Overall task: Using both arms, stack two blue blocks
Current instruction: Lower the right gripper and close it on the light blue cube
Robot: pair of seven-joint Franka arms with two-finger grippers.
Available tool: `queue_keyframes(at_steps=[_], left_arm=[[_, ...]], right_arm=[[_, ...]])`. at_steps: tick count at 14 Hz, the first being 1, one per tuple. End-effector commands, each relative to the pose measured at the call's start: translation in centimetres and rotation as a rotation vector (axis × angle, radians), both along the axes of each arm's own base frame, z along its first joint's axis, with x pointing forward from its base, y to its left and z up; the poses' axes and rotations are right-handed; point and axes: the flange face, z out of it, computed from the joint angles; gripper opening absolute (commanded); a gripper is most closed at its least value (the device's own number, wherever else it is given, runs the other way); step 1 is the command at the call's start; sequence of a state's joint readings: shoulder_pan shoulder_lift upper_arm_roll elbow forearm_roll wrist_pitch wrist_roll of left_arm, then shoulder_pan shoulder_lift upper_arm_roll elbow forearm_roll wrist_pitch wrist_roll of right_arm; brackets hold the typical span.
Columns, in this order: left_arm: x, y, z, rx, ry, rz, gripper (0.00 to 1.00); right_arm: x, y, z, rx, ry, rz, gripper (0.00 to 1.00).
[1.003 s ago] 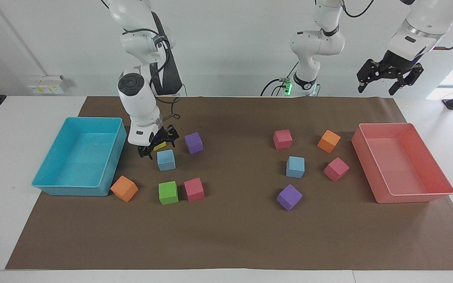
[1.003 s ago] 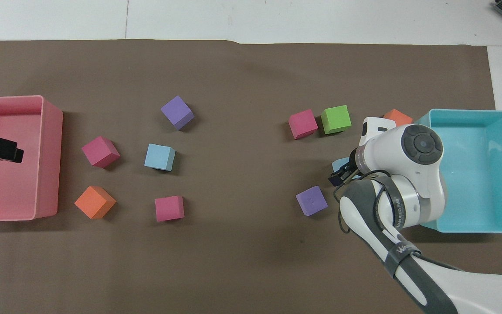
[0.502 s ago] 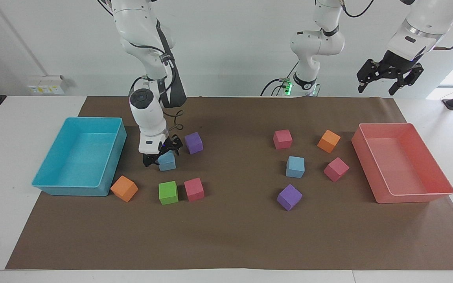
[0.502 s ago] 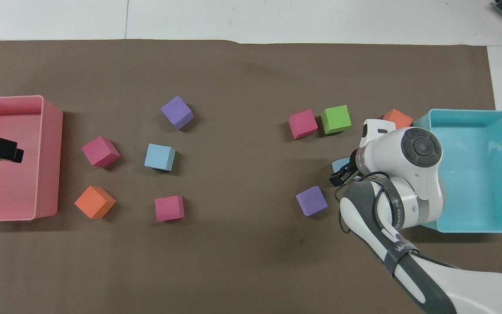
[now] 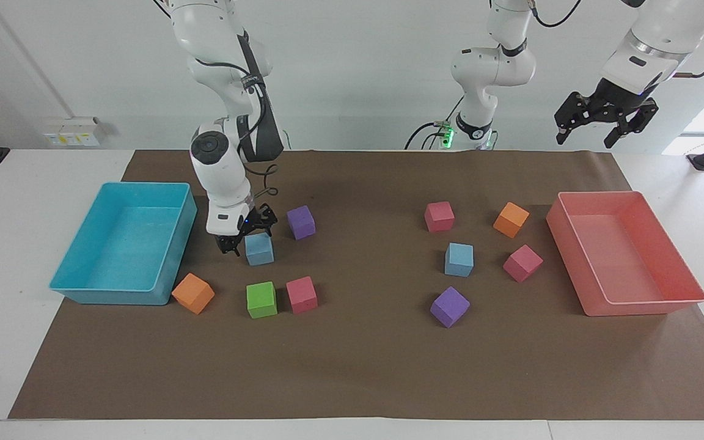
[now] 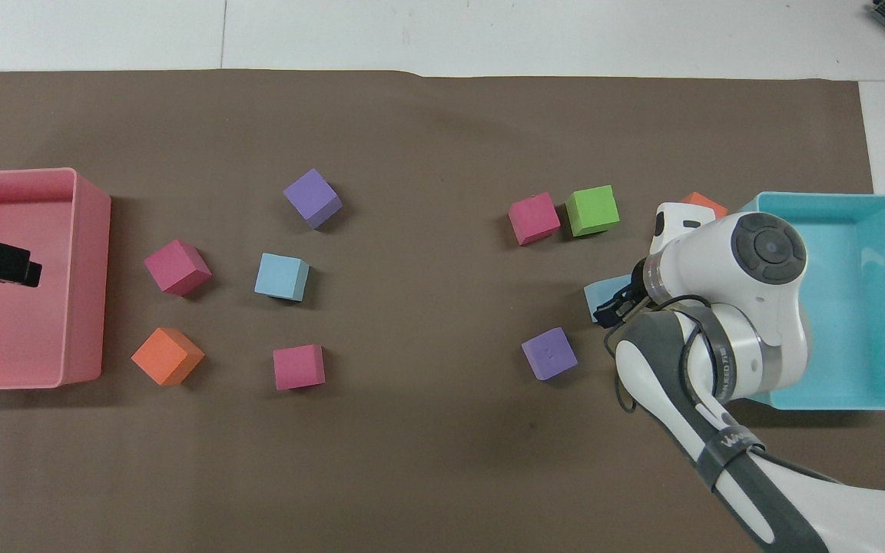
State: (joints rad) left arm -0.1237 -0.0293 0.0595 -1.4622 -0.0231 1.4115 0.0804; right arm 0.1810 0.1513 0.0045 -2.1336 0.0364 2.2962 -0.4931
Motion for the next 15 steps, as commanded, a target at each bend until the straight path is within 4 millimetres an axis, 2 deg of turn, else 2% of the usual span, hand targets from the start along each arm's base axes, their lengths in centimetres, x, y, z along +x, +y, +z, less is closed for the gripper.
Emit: queue_keyframes(at_steps=[1,8,11,12,13,15], left_arm=[[-0.7,0.4,0.4,0.004,0.006,-0.005,1.0],[-0.7,0.4,0.4,0.004,0.006,-0.005,1.0],[-0.7,0.4,0.4,0.004,0.006,-0.005,1.0],[-0.7,0.4,0.4,0.004,0.006,-0.005,1.0],[-0.7,0.4,0.4,0.004,0.006,-0.005,1.0],[-0.7,0.4,0.4,0.004,0.006,-0.005,1.0]], right_arm=[[-0.2,0.2,0.1,0.004,-0.005,0.02,1.0],[-0.5,0.4,-2.8,0.002,0.005,0.025,1.0],[-0.6,0.5,-3.2,0.002,0.008,0.023,0.97],[-0.7,0.4,-3.4,0.001,0.013,0.02,0.6],[-0.8,0.4,-3.4,0.0,0.016,0.005,0.04],[-0.8,0.6,-3.5,0.0,0.02,-0.056,0.0]])
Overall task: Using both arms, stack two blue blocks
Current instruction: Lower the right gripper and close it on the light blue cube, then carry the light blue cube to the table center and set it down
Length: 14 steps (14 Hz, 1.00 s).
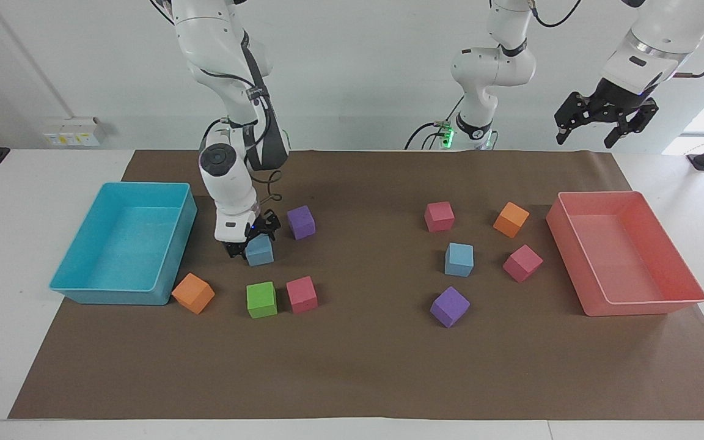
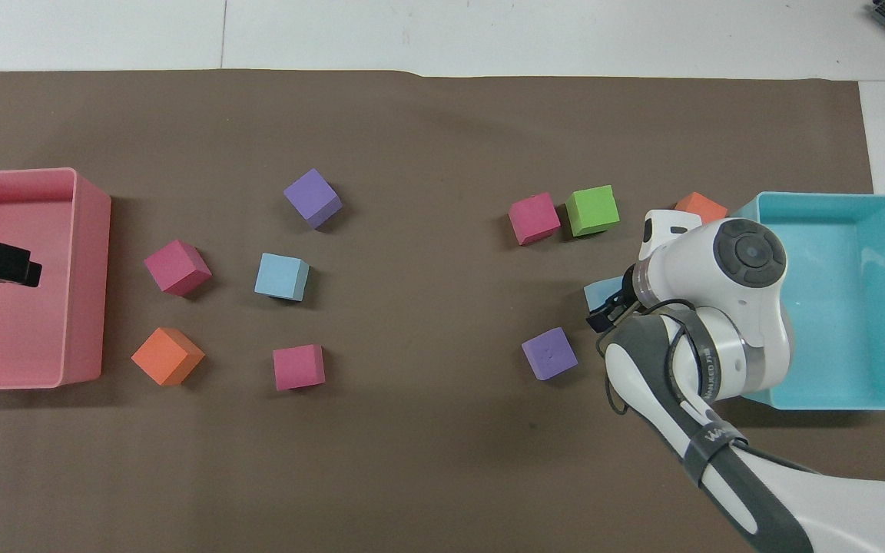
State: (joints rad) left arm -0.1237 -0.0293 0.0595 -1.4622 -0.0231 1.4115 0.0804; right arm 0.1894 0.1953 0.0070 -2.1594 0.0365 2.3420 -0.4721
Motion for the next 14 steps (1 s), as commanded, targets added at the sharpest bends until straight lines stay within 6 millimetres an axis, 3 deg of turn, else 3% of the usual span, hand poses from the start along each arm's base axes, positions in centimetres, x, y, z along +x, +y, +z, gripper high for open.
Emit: queue_keyframes(at_steps=[1,3,7,10,11,14], left_arm=[[-0.7,0.4,0.4,0.004,0.006,-0.005,1.0],[-0.7,0.4,0.4,0.004,0.006,-0.005,1.0],[-0.7,0.4,0.4,0.004,0.006,-0.005,1.0],[-0.7,0.4,0.3,0.004,0.007,-0.005,1.0],[-0.7,0.4,0.4,0.004,0.006,-0.005,1.0],[-0.7,0.4,0.3,0.004,0.007,-0.005,1.0]], right_arm=[[-0.2,0.8,-0.1,0.003,0.004,-0.077,0.0],[0.5,1.4,0.9,-0.004,0.03,-0.133,0.0],[2.5,2.3,6.3,-0.005,0.033,-0.311,0.0],[3.0,6.7,9.2,-0.003,0.023,-0.338,0.0],[2.9,9.4,10.2,0.007,0.004,-0.305,0.0],[3.9,14.4,11.0,0.009,0.005,-0.324,0.0]])
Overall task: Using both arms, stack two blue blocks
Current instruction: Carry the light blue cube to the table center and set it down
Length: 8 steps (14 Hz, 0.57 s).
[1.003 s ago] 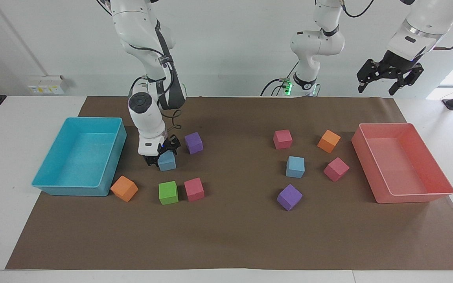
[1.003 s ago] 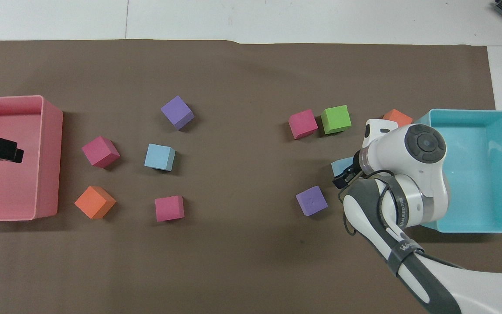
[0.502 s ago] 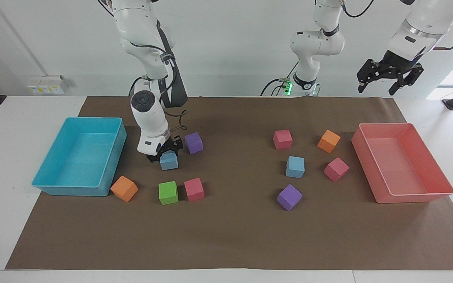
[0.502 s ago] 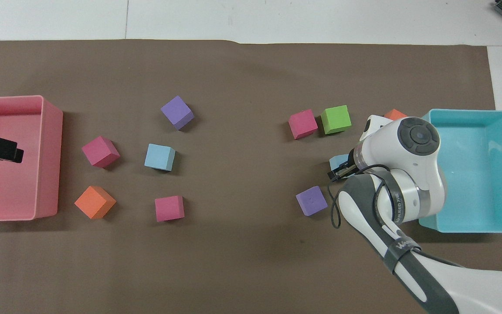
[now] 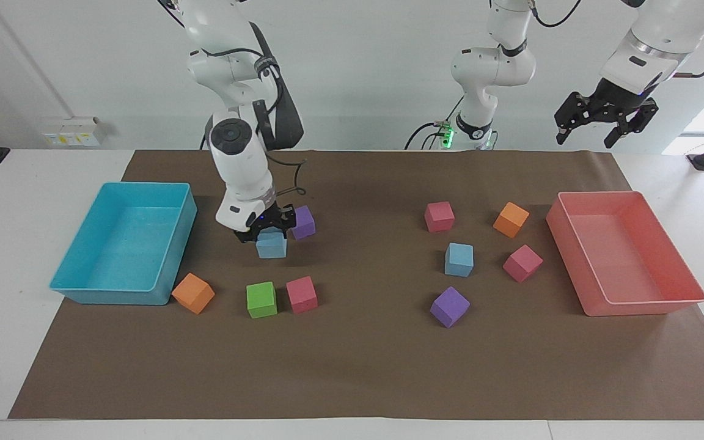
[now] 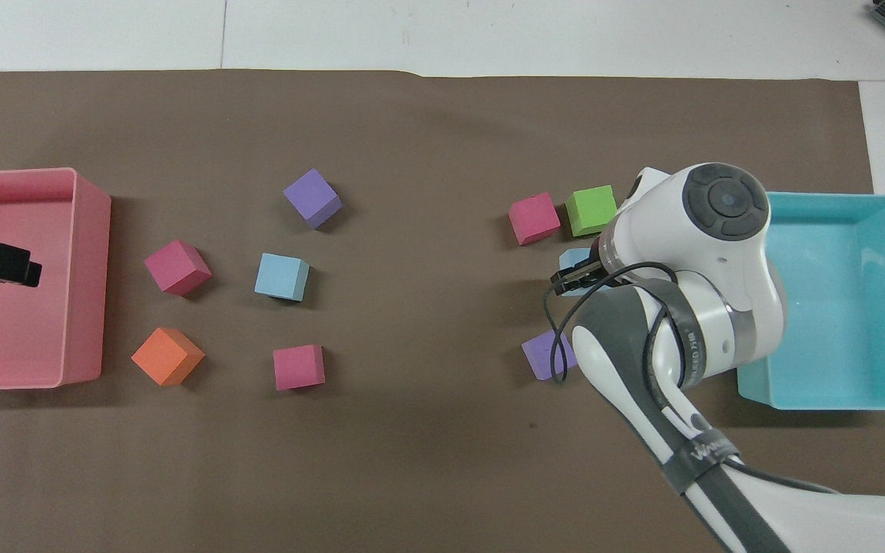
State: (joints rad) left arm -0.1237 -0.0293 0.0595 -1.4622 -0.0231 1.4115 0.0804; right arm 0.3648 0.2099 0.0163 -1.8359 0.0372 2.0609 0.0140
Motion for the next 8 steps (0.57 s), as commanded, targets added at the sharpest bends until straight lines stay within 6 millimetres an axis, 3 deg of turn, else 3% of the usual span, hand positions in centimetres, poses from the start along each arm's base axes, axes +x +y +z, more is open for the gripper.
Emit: queue_keyframes(at_steps=[1,3,6,8], left_arm=[[-0.7,0.4,0.4,0.004,0.006,-0.005,1.0],[-0.7,0.4,0.4,0.004,0.006,-0.005,1.0],[-0.7,0.4,0.4,0.004,0.006,-0.005,1.0],[-0.7,0.4,0.4,0.004,0.006,-0.005,1.0]], right_arm=[[1.7,4.4,-0.1,0.0,0.01,-0.035,0.0],[0.8,8.9,-1.7,-0.01,0.034,-0.032,0.0],[0.9,13.7,-4.2,-0.018,0.035,-0.073,0.0],[0.7,15.2,-5.4,-0.013,0.026,-0.064,0.0]])
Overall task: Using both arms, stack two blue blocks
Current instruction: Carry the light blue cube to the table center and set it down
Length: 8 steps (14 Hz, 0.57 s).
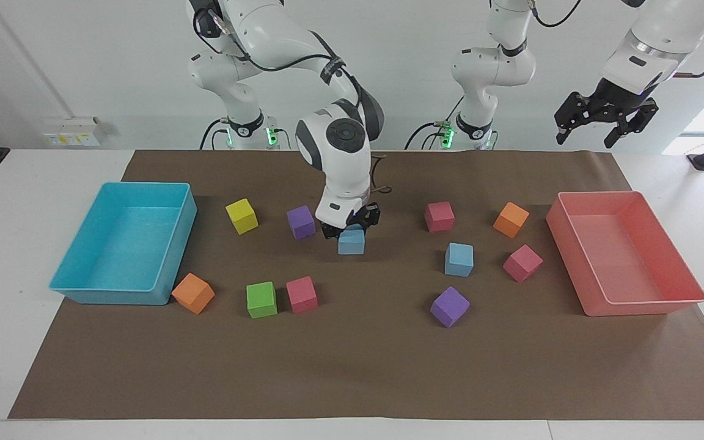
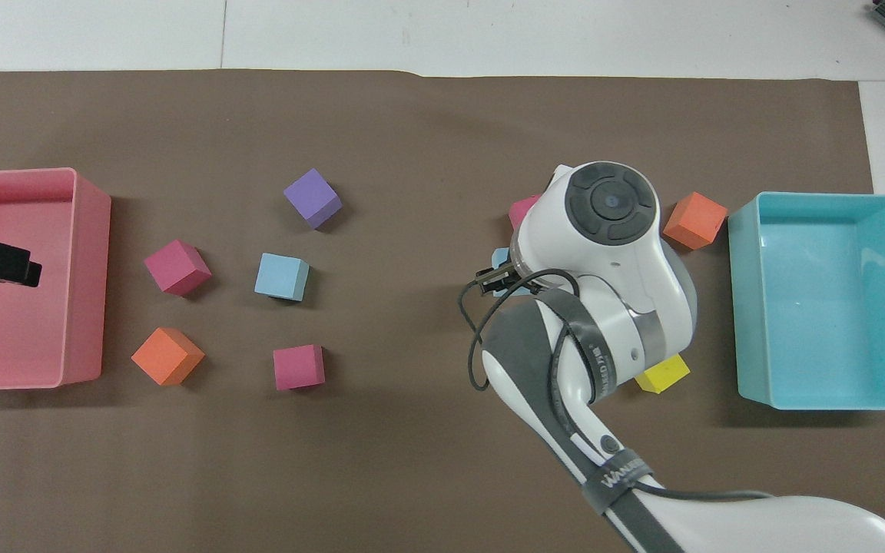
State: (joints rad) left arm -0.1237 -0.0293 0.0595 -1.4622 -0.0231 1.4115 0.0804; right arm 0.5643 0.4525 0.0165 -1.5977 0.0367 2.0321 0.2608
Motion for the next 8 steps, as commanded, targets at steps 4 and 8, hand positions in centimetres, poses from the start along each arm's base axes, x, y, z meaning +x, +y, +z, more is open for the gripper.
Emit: queue_keyframes(at_steps=[4,8], left_arm=[[-0.7,0.4,0.4,0.004,0.006,-0.005,1.0],[-0.7,0.4,0.4,0.004,0.006,-0.005,1.0]], right_arm=[[0.4,3.1,-2.9,0.03,-0.056,0.007,0.0],[-0.3,2.2,-4.6,0.005,-0.027,0.006,0.0]])
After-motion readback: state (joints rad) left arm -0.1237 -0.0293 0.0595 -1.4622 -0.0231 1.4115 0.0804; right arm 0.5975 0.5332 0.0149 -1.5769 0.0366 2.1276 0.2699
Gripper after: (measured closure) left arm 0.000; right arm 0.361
